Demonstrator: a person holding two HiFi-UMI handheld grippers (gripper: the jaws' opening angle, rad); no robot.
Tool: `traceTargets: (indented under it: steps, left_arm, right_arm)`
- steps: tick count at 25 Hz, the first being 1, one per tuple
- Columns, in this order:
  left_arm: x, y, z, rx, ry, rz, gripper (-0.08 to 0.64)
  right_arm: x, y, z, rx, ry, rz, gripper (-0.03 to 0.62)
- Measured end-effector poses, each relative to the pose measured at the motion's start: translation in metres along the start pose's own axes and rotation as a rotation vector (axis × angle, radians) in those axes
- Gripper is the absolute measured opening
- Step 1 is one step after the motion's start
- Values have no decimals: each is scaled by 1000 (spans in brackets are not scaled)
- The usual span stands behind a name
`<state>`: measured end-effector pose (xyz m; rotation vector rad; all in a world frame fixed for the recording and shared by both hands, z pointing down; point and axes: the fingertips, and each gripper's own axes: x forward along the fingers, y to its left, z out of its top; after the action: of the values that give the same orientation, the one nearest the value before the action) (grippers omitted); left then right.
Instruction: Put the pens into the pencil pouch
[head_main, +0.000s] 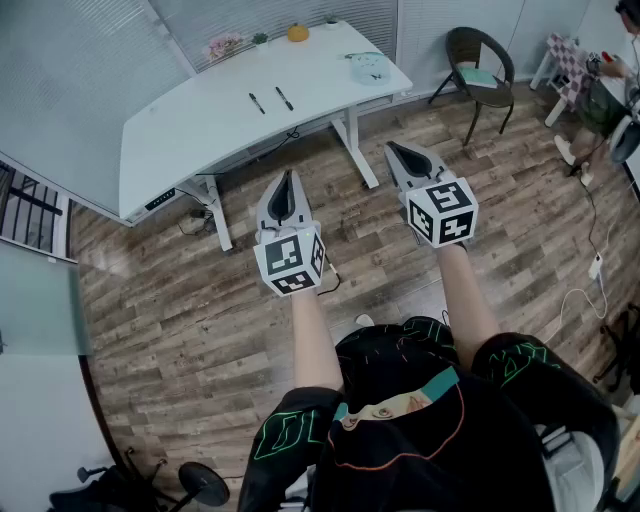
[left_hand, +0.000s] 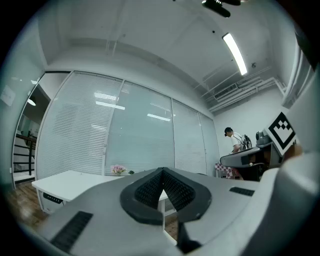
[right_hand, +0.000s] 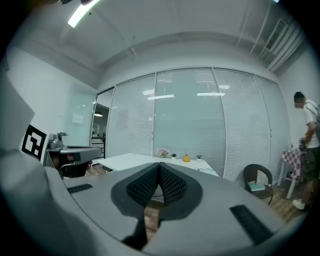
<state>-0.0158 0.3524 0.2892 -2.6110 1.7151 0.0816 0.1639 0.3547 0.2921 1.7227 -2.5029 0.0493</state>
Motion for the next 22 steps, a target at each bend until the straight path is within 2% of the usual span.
traceTargets:
  steps: [9, 15, 22]
  left_arm:
    - [16, 33, -15, -31, 17, -11, -2]
    - [29, 37, -16, -57, 8, -29, -2]
    - [46, 55, -15, -95, -16, -17, -2]
  right_arm:
    - [32, 9, -10, 17, 12, -26, 3]
    - [39, -12, -2, 45, 20, -73, 2]
    - [55, -33, 8, 59, 29, -101, 2]
